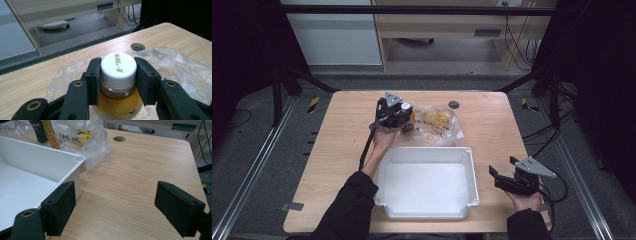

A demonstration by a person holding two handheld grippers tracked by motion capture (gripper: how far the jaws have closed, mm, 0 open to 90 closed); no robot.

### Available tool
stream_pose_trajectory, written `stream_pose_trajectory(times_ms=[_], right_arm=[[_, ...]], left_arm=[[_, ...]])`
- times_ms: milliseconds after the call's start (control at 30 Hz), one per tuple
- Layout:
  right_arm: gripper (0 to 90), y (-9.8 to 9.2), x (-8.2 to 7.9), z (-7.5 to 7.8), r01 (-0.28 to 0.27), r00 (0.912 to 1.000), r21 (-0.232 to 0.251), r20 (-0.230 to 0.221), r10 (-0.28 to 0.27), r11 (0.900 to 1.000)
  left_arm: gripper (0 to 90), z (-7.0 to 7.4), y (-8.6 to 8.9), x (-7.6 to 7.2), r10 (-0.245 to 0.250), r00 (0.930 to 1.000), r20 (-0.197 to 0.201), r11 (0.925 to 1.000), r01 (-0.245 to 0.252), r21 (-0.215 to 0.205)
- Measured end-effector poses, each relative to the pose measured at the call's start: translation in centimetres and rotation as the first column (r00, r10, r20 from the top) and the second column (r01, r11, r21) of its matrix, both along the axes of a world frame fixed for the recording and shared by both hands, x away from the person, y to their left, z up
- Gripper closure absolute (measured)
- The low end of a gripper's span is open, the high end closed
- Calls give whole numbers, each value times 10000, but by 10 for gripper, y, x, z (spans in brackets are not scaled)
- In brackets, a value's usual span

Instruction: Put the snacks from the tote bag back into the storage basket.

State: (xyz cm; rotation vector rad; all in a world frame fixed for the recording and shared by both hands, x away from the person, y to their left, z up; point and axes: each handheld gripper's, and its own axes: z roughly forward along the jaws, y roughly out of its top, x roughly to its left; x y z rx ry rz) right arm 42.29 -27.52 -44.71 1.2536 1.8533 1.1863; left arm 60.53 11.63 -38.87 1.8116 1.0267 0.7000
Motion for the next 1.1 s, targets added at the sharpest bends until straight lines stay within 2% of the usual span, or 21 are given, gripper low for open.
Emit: stream_pose_trajectory(times_ms=[300, 433, 667, 1100], right_arm=[[173, 0, 0, 0, 3, 10000, 4, -1, -3, 10000], [172, 0, 0, 0, 10, 10000, 1, -4, -10, 10000], [173, 0, 0, 0, 15, 10000, 0, -6, -15, 10000], [172, 0, 0, 0, 26, 10000, 16, 7, -26, 10000]], left_arm=[[589, 11, 4, -5, -34, 9999, 163, 10000, 36, -82], [589, 16, 8, -8, 22, 9996, 278, 9996, -14, -293], [589, 24, 15, -12, 87, 9992, 381, 9993, -73, -374], [589, 47, 15, -22, -63, 9969, 784, 9991, 95, -405]])
